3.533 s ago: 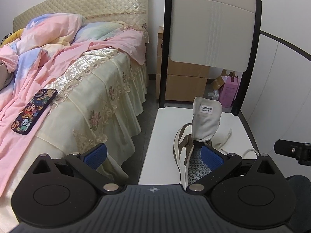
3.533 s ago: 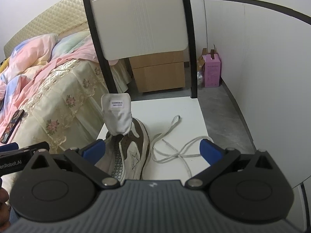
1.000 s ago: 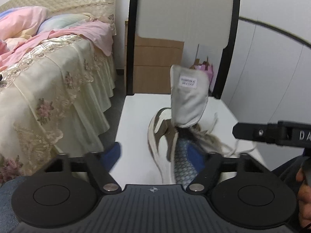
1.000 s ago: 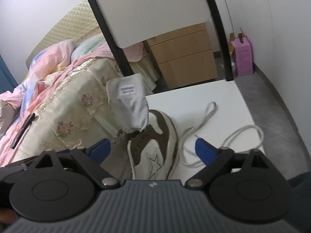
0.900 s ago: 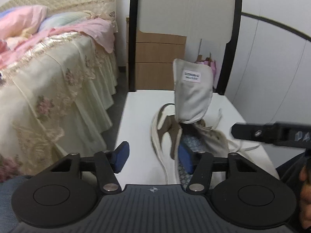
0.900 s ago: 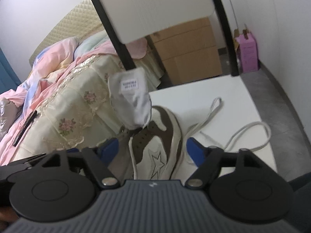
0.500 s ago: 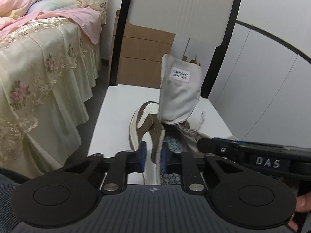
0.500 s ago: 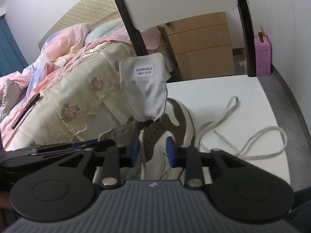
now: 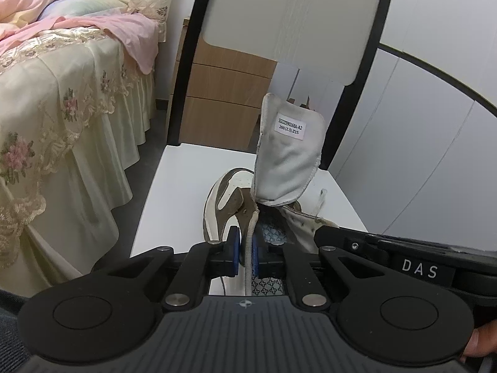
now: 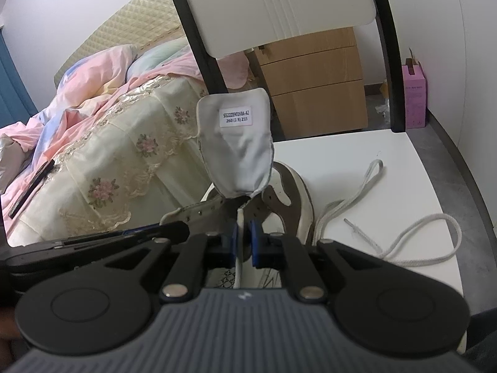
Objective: Lace up shoes with both hands
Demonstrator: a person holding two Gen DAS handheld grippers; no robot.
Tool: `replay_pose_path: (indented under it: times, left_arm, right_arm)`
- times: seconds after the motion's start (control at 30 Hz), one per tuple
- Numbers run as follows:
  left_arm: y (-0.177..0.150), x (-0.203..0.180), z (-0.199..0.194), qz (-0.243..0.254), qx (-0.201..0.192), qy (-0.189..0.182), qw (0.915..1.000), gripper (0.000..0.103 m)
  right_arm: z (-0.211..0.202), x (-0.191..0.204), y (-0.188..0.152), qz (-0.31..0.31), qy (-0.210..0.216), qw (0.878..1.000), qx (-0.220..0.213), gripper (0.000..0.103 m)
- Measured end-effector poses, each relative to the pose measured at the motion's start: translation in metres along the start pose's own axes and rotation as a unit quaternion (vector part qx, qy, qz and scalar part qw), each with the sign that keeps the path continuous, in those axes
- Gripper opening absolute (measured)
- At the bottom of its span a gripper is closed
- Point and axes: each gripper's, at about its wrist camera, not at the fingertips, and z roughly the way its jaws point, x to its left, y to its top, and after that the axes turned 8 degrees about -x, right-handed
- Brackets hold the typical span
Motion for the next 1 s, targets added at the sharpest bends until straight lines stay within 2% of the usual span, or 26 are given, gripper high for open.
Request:
replay_pose_path:
  times: [0.07,0.2,0.3,0.37,0.43,0.47,0.5,0.57,0.63,0.73,0.83,0.93,1.0]
  left_arm:
    - [0.000,-0.002,-0.001,0.005,0.000,0.002,1.0000,0.010]
    - [0.000,0.003,-0.002,-0.010,0.003,-0.003,0.9999,0.011]
    - [0.000,0.008,-0.005,-0.021,0.005,-0.011,0.9997,0.012]
    - [0.000,0.008,-0.007,-0.020,0.009,-0.016,0.9996,0.012]
    - [0.001,0.008,-0.010,-0.015,0.011,-0.019,0.9996,0.012]
    - [0.001,0.008,-0.011,-0.012,0.011,-0.020,0.9997,0.012]
    - [0.001,0.008,-0.013,-0.009,0.011,-0.021,0.9997,0.012]
    - [0.000,0.008,-0.014,-0.003,0.011,-0.020,0.9997,0.012]
    - [0.000,0.006,-0.014,0.004,0.009,-0.020,0.9998,0.012]
    - [0.001,0.002,-0.017,0.021,-0.003,-0.023,0.9995,0.012]
    - [0.002,-0.002,-0.020,0.041,-0.012,-0.024,0.9988,0.012]
    - [0.000,-0.005,-0.021,0.054,-0.013,-0.026,0.9981,0.012]
    - [0.000,-0.006,-0.020,0.064,-0.012,-0.024,0.9976,0.012]
  right_arm:
    - [-0.002,0.003,0.001,-0.012,-0.004,1.000,0.002,0.011]
    - [-0.009,0.019,0.008,-0.080,0.001,0.997,-0.005,0.014]
    - [-0.009,0.030,0.027,-0.139,0.010,0.990,-0.002,0.015]
    - [-0.004,0.038,0.041,-0.191,0.008,0.982,0.000,0.017]
    - [0.002,0.048,0.056,-0.256,0.010,0.967,0.005,0.020]
    - [0.006,0.053,0.063,-0.289,0.012,0.957,0.009,0.025]
    - [0.011,0.058,0.069,-0.324,0.013,0.946,0.014,0.033]
    - [0.021,0.067,0.077,-0.399,0.019,0.917,0.027,0.039]
    - [0.031,0.076,0.082,-0.477,0.034,0.877,0.039,0.040]
    - [0.045,0.089,0.085,-0.576,0.070,0.813,0.057,0.049]
    - [0.062,0.100,0.086,-0.644,0.092,0.755,0.079,0.053]
    - [0.079,0.107,0.085,-0.684,0.113,0.710,0.121,0.055]
    - [0.086,0.111,0.078,-0.718,0.134,0.668,0.142,0.061]
